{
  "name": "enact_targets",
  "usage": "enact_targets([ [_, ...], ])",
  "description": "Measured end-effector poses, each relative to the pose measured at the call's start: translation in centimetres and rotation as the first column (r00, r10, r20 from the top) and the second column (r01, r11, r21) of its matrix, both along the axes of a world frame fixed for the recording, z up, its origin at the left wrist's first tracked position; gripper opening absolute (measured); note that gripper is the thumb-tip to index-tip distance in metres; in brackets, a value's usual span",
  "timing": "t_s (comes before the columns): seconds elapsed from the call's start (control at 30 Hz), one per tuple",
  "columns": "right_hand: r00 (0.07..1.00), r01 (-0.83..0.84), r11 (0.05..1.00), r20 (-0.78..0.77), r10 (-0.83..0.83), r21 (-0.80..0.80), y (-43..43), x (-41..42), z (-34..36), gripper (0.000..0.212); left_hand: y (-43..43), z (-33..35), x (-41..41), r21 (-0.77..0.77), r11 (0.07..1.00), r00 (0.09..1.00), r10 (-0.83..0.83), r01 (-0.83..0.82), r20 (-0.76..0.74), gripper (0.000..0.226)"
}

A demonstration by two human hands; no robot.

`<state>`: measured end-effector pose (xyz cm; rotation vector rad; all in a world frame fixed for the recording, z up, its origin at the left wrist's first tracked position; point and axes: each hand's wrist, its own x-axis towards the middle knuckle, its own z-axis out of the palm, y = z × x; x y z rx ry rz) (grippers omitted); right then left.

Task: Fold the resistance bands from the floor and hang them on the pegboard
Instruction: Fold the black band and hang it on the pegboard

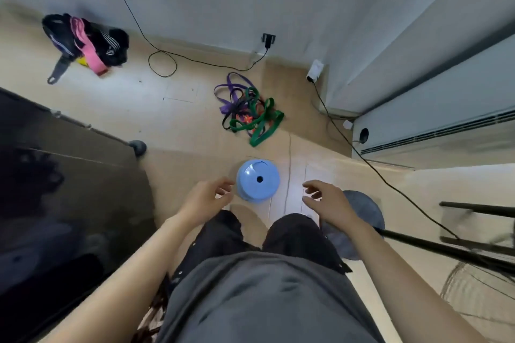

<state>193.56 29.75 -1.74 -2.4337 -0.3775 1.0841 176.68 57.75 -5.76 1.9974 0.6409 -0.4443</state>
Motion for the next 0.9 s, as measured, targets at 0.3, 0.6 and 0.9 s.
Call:
enact_targets([
  [0.3, 0.996, 0.049, 0.997, -0.071, -0.045, 0.056, 5.9, 12.9, -2.2, 0.031, 6.6, 0.2, 15.6, 0.100, 0.973, 0.978, -0.206, 0.208, -0.028, 0.030],
  [0.6, 0.974, -0.169, 0.978, -0.133, 0.185, 0.124, 11.5, 31.9, -8.1, 0.034, 6.6, -2.5, 29.3, 0.104, 0.995, 0.999, -0.003, 0.008, -0.052, 0.033],
  [0.9, 0.963, -0.194, 0.974, -0.167, 0.211, 0.116, 22.3, 42.9, -15.3, 0.030, 14.5, -8.9, 38.4, 0.006, 0.968, 0.968, 0.252, -0.252, 0.000, 0.031],
])
